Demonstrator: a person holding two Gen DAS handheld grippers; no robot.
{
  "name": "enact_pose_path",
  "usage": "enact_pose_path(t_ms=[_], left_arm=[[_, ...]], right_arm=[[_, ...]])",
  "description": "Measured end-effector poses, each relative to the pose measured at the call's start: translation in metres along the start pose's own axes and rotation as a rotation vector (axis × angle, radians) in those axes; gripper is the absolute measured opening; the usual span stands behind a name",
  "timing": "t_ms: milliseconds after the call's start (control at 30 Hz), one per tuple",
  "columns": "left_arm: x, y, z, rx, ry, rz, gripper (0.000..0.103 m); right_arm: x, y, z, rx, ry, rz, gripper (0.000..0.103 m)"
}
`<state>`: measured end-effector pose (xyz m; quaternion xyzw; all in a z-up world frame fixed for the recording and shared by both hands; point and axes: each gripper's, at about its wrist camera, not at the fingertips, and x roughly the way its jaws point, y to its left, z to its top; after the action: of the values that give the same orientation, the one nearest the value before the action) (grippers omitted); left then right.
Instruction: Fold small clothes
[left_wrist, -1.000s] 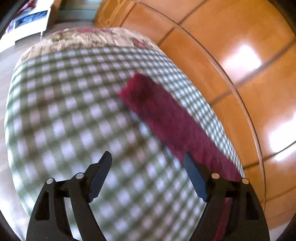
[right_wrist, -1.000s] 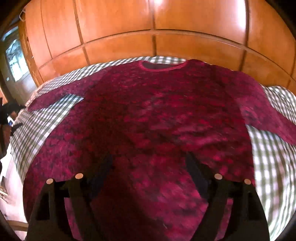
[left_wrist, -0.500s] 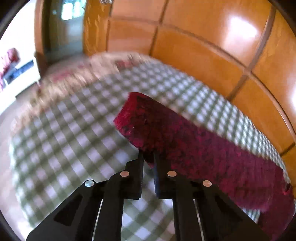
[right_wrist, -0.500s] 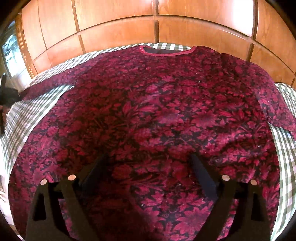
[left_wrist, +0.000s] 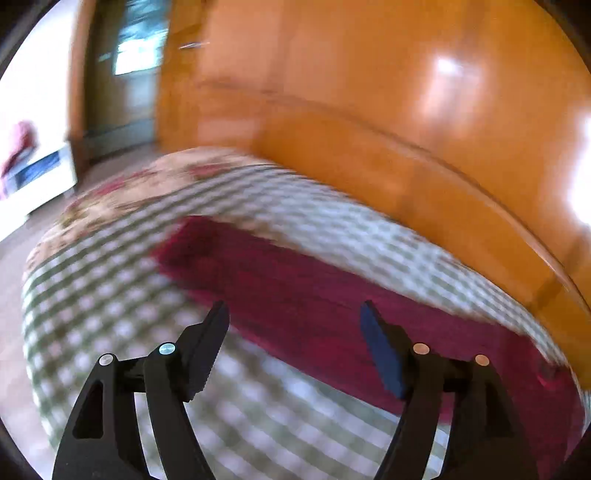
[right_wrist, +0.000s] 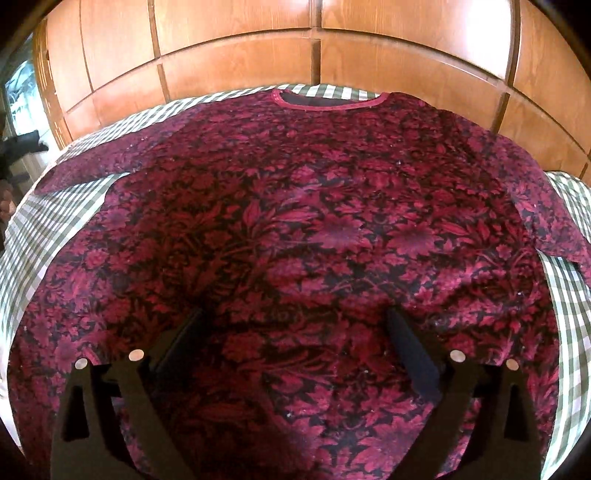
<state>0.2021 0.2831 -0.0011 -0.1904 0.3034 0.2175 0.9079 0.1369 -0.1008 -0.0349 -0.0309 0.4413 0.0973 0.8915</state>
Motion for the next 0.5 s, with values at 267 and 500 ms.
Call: enact_pose_path(t_ms=[267,500], left_arm=[[-0.049,-0.167,-0.119,0.376,0.167,-0.417,0.071],[-0.030,-0.201,-0.186,0.479,0.327,-0.444,0.071]], right_arm=[[-0.032,-0.047,0.004,0.156,-0.015,0.114,0.089],[-0.067,-0.233,-0.026,0.713,-0.131,0.053,0.080]])
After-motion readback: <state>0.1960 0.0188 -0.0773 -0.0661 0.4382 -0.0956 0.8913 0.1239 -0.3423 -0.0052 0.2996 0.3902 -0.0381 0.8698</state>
